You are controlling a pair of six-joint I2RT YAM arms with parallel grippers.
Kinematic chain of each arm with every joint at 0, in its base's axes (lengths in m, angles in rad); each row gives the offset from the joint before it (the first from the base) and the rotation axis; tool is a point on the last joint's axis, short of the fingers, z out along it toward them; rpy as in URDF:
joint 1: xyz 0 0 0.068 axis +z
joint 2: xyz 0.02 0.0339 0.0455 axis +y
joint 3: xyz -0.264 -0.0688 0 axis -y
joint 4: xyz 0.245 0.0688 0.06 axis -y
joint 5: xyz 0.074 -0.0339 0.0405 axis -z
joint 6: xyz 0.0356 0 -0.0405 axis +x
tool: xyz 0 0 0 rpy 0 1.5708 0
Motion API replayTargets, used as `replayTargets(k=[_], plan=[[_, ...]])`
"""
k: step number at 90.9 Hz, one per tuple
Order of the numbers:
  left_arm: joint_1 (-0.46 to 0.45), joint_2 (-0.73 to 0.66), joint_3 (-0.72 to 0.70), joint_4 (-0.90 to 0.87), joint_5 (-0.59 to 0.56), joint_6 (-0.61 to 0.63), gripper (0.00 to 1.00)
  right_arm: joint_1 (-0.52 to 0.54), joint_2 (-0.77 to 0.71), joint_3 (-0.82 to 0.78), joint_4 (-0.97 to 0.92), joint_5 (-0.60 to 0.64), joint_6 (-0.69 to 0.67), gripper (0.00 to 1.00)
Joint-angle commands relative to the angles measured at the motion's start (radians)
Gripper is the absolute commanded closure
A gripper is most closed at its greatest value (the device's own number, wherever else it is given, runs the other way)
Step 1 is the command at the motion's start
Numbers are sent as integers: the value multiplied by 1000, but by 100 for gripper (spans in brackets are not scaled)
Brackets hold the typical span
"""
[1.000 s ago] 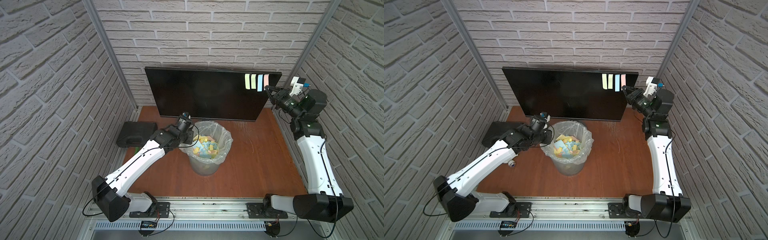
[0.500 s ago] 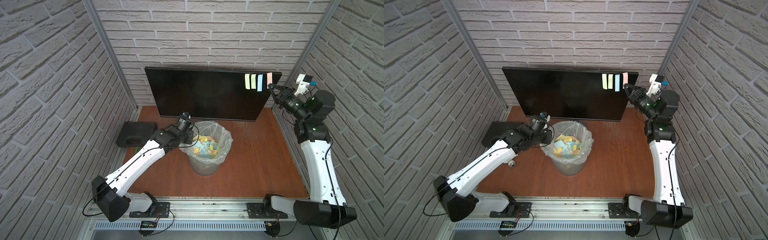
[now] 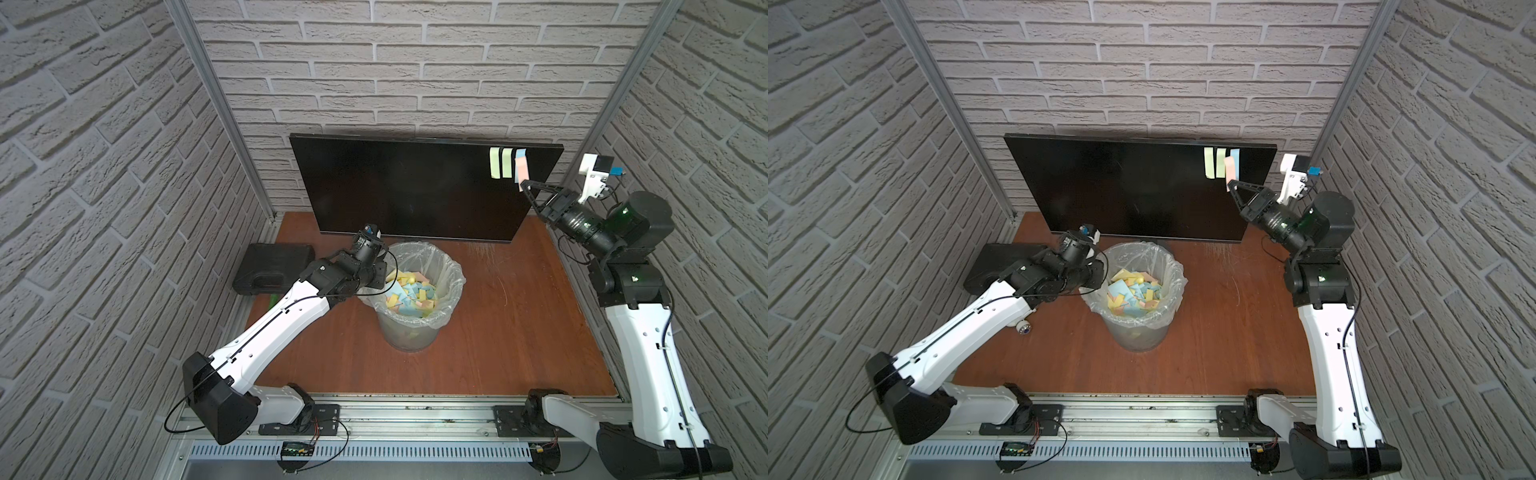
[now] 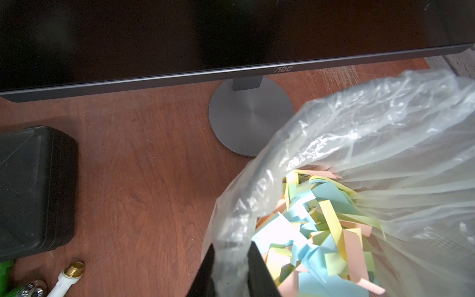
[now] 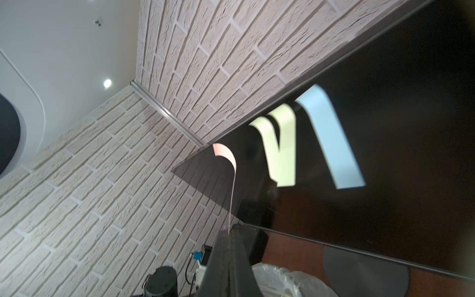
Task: Remove the sticky note from the monitor
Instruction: Tear off the sticky note from the monitor, then place the sticky note in the trash bin.
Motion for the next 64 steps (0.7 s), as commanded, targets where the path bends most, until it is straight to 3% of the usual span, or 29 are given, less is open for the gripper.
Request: replayTargets(k=[1, 14, 32, 64], plan=[[-4, -6, -30, -9, 11, -13, 79, 97, -40, -41, -132, 50, -197, 97], [-3, -12, -37, -7, 8, -13, 79, 269, -56, -123, -206, 97, -309, 97], [-3, 0, -22, -11, 7, -11, 79, 503, 38, -140, -367, 280, -468, 97], [-3, 2, -17, -13, 13, -15, 79, 689, 256, -83, -444, 459, -559, 97]])
